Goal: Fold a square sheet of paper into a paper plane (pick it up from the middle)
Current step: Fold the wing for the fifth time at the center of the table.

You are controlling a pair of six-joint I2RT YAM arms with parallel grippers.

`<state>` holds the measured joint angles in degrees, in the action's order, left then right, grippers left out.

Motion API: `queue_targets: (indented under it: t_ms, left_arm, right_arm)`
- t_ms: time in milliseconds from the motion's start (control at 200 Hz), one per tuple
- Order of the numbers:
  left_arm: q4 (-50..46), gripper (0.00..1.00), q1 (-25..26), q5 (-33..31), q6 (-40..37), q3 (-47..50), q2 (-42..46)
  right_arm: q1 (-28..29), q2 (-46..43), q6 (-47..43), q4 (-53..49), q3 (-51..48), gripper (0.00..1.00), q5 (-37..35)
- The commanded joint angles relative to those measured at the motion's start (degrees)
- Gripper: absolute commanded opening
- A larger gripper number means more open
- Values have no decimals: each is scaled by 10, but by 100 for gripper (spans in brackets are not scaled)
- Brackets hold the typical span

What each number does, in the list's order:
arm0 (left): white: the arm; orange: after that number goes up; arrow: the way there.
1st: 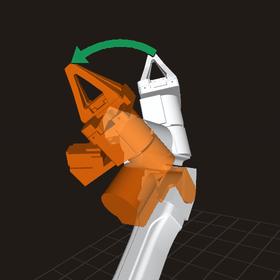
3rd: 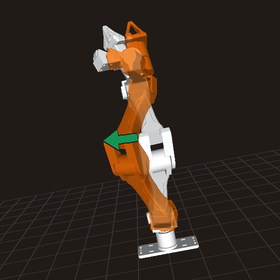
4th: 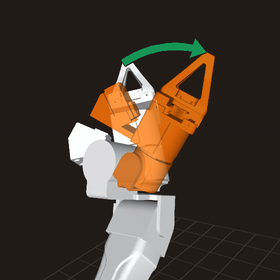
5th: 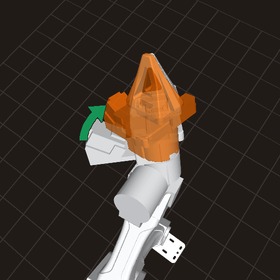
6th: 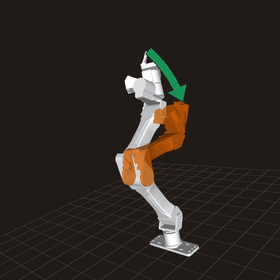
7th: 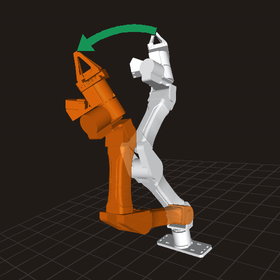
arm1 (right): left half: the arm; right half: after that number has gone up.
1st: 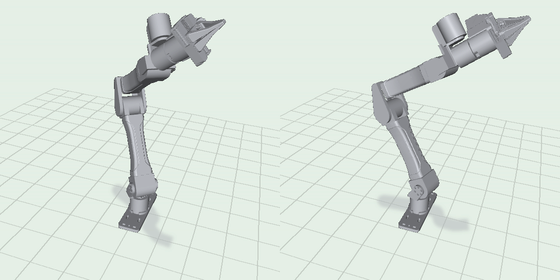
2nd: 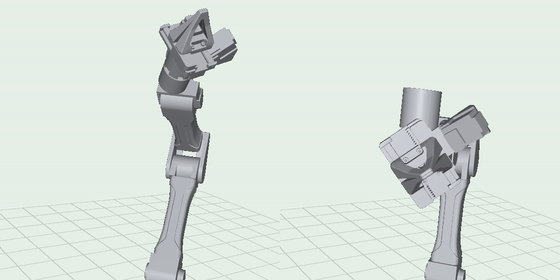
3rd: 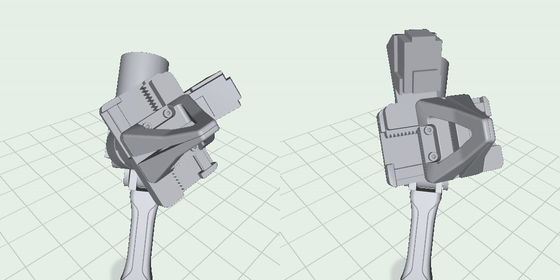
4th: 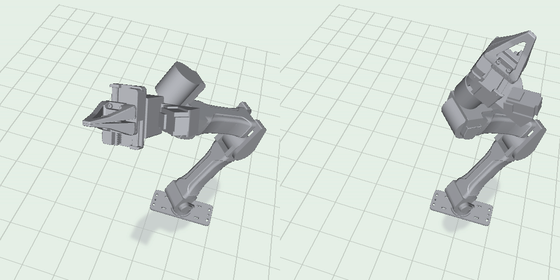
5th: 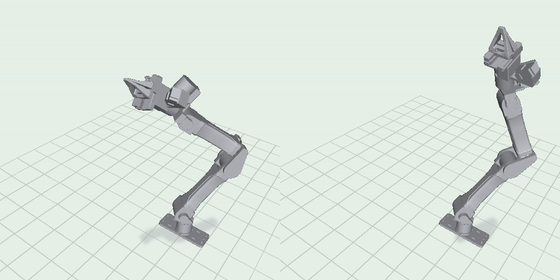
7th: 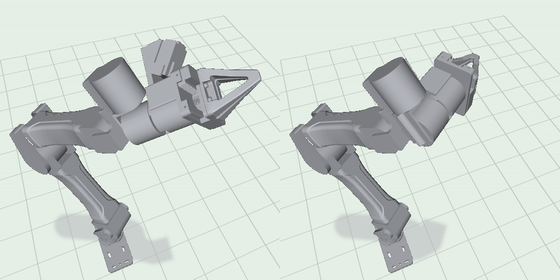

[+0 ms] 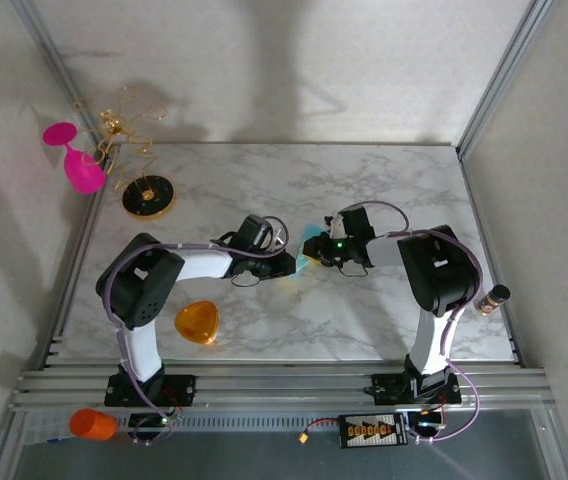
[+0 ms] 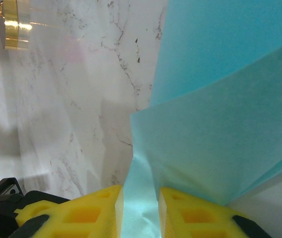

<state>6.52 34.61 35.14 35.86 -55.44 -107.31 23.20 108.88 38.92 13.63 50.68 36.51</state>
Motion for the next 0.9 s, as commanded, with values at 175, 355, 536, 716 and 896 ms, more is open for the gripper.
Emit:
queue_targets:
  t_ms: [175,355,536,716,896]
  left_arm:
    - [-29,11,0,-1,-2,-28,-20]
    - [-46,12,2,-12,-6,-29,-30]
    - [-59,11,4,-23,-10,-32,-35]
    - [-73,11,9,-36,-15,-33,-40]
    - [-97,13,9,-53,-23,-43,-34]
  right_arm:
    - [7,38,-20,-32,-3,27,-62]
    - [7,40,-20,-33,-3,27,-61]
    - [8,40,-18,-33,-3,27,-63]
    - [8,41,-17,-34,-2,27,-64]
    - [8,42,-17,-39,-2,27,-67]
